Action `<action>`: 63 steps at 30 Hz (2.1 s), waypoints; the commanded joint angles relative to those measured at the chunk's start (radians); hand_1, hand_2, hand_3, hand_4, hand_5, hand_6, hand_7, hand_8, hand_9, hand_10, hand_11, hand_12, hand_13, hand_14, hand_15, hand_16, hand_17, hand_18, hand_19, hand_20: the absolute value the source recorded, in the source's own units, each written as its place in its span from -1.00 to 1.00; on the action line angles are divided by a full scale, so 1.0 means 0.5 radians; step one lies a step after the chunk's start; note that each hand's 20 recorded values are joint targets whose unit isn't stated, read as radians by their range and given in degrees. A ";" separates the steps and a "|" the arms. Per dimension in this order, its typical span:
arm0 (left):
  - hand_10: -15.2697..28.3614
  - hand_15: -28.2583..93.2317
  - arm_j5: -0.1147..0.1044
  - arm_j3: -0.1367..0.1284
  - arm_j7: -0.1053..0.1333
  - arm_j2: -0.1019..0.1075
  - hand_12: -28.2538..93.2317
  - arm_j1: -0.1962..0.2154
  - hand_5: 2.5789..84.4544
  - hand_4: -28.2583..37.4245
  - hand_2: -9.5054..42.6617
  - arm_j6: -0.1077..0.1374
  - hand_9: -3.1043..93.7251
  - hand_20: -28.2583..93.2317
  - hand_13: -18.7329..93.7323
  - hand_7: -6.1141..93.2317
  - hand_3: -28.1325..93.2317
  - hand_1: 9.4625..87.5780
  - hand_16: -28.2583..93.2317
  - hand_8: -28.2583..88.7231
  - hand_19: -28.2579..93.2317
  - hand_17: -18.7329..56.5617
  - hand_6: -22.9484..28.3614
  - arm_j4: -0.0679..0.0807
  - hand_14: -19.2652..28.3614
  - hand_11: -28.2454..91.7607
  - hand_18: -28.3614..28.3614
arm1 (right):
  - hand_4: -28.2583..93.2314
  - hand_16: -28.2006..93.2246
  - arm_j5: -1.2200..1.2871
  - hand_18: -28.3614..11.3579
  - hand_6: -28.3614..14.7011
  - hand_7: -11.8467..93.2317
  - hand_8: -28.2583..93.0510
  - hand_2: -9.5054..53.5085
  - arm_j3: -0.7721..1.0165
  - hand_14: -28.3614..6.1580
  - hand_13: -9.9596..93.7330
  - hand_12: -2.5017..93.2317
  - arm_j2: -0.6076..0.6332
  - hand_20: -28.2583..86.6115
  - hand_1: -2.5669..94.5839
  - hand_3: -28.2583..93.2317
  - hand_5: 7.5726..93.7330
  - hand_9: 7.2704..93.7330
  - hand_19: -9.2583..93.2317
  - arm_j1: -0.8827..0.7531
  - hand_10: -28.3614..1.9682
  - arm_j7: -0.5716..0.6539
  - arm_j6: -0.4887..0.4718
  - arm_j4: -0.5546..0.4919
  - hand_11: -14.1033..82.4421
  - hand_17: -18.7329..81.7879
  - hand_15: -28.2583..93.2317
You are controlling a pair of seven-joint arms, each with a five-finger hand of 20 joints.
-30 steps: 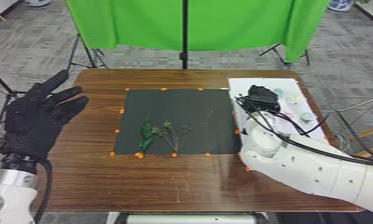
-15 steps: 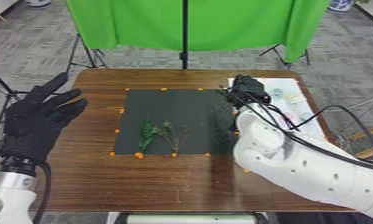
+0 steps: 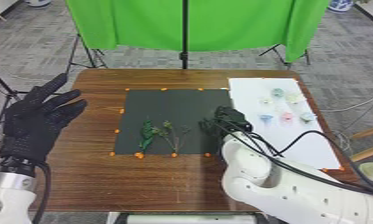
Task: Arrange flowers
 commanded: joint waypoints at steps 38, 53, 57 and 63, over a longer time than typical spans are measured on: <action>0.65 0.37 0.008 0.003 0.002 -0.004 -0.34 0.054 -0.25 -1.00 -0.25 0.032 -0.27 -0.37 -0.22 -0.59 0.72 -0.71 -0.71 -0.68 0.43 -0.77 0.22 -0.009 1.00 -0.08 0.89 | -0.94 -0.26 0.023 -0.73 0.24 -0.38 -0.68 -0.82 0.056 0.30 0.90 -0.55 -0.002 -0.27 -0.19 0.65 0.78 0.96 1.00 0.001 0.09 0.110 0.003 -0.049 -0.02 0.25 0.47; 0.64 0.37 0.004 -0.059 0.036 -0.007 -0.34 0.133 -0.25 -1.00 -0.26 0.057 -0.28 -0.38 -0.23 -0.59 0.73 -0.71 -0.71 -0.68 0.43 -0.77 0.22 -0.039 1.00 -0.08 0.89 | -0.89 -0.25 0.265 -0.84 0.12 -0.44 -0.71 -0.45 0.491 0.23 0.91 -0.55 0.319 -0.23 -0.40 0.59 0.73 0.97 1.00 -0.475 -0.05 -0.002 -0.255 -0.399 -0.04 0.25 0.47; 0.64 0.37 0.010 -0.043 0.008 -0.011 -0.34 0.091 -0.25 -1.00 -0.26 0.055 -0.28 -0.38 -0.24 -0.59 0.73 -0.71 -0.71 -0.68 0.43 -0.77 0.22 -0.029 1.00 -0.07 0.89 | -0.88 -0.25 0.328 -0.85 0.10 -0.45 -0.71 -0.43 0.501 0.22 0.90 -0.55 0.277 -0.22 -0.41 0.60 0.73 0.96 1.00 -0.497 -0.07 -0.012 -0.300 -0.398 -0.05 0.24 0.47; 0.64 0.37 0.014 -0.054 -0.008 -0.018 -0.34 0.096 -0.25 -1.00 -0.26 0.058 -0.28 -0.38 -0.24 -0.59 0.73 -0.71 -0.71 -0.68 0.43 -0.77 0.22 -0.032 1.00 -0.07 0.89 | -0.88 -0.25 0.364 -0.86 0.09 -0.46 -0.70 -0.40 0.495 0.21 0.90 -0.55 0.245 -0.23 -0.42 0.61 0.72 0.97 1.00 -0.524 -0.08 -0.051 -0.291 -0.423 -0.05 0.23 0.47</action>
